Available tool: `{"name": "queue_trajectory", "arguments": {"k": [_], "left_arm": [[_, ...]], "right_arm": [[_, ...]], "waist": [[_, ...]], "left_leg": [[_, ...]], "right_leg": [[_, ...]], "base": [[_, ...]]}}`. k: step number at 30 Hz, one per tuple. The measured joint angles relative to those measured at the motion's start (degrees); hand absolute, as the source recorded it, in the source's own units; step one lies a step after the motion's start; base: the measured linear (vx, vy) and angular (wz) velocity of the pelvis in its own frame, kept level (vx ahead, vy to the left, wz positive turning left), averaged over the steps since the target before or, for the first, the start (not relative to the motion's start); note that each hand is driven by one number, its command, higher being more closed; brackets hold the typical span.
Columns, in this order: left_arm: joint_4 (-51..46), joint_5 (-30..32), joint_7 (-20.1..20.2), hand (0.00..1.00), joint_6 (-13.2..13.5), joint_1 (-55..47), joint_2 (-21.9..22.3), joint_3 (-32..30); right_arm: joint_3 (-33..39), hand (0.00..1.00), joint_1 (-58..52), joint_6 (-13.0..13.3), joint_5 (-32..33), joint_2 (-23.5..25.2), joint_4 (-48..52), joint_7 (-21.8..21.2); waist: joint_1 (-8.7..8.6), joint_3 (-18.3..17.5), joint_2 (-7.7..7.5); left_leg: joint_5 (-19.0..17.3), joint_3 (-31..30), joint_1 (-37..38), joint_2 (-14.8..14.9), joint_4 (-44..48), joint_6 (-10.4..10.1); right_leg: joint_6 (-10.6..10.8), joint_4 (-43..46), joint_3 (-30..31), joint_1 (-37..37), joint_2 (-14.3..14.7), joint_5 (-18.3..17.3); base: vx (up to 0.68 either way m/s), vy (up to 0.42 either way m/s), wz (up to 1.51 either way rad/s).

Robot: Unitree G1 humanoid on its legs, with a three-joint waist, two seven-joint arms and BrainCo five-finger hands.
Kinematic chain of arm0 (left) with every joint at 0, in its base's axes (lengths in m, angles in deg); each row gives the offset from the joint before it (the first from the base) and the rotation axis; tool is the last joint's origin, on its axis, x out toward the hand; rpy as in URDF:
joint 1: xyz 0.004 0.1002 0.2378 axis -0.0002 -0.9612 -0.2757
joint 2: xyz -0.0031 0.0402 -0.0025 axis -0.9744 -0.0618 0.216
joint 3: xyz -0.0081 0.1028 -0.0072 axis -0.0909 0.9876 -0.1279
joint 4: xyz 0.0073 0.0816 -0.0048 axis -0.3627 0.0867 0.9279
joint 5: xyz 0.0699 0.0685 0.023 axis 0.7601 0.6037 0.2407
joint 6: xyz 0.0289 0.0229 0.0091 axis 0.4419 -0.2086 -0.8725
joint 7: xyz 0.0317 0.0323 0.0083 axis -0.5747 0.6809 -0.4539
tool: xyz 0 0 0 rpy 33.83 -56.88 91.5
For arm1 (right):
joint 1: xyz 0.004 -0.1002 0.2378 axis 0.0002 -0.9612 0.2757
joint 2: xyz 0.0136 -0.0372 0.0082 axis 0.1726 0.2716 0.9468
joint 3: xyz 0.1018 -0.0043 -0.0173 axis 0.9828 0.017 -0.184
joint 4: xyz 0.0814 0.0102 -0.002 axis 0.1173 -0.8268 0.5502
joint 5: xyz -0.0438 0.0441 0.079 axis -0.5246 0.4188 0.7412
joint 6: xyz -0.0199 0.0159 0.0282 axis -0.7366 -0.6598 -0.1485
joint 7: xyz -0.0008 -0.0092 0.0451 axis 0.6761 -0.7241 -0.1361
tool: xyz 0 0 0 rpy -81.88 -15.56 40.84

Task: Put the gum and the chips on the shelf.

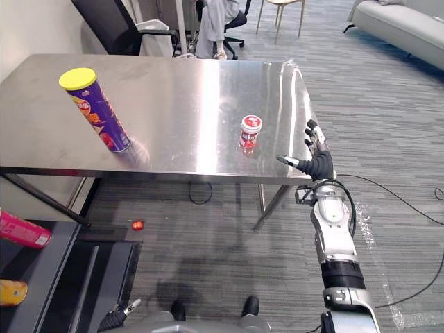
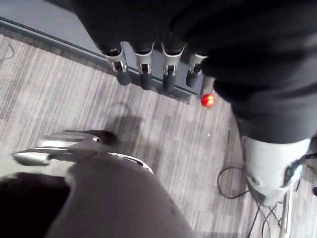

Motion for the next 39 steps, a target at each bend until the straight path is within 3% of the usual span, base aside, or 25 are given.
{"name": "queue_trajectory", "arguments": {"k": [9,20,25,39], "left_arm": [[-1.57,-0.10,-1.12,0.00,-0.01,0.80,0.28,0.03],[-1.61,-0.16,-2.12,0.00,0.06,1.04,0.34,0.06],[-1.62,-0.17,-2.26,0.00,0.06,1.66,0.34,0.06],[-1.62,-0.17,-2.54,0.00,0.06,2.41,0.15,0.18]], "right_arm": [[-2.03,0.00,7.71,-0.26,0.09,0.66,-6.72,3.44],[-4.29,0.00,18.06,-1.25,0.03,0.74,-14.54,4.70],[-5.89,0.00,20.22,-2.22,0.00,0.74,-15.26,5.50],[-5.81,0.00,26.12,-2.32,0.21,0.74,-17.07,7.09]], "waist": [[2.27,3.90,0.02],[2.66,7.13,-0.19],[3.82,8.32,-0.32],[3.98,11.10,-0.91]], "left_leg": [[0.01,-0.15,-0.90,0.05,0.57,0.02],[2.77,0.12,-2.78,-0.45,-1.71,1.07],[4.46,0.06,-2.81,-0.74,-3.75,0.90],[7.58,-0.20,-2.98,0.45,-7.49,-0.57]], "right_leg": [[0.06,0.23,0.18,-0.56,0.02,0.68],[-0.74,-1.29,1.30,-3.21,-0.25,5.80],[-0.75,-1.27,1.58,-4.07,-0.37,5.81],[-0.74,-0.70,2.56,-6.11,1.20,5.81]], "base": [[-0.01,0.003,0.02],[-0.06,0.023,-0.01],[-0.06,-0.005,0.02],[-0.01,-0.008,0.00]]}}
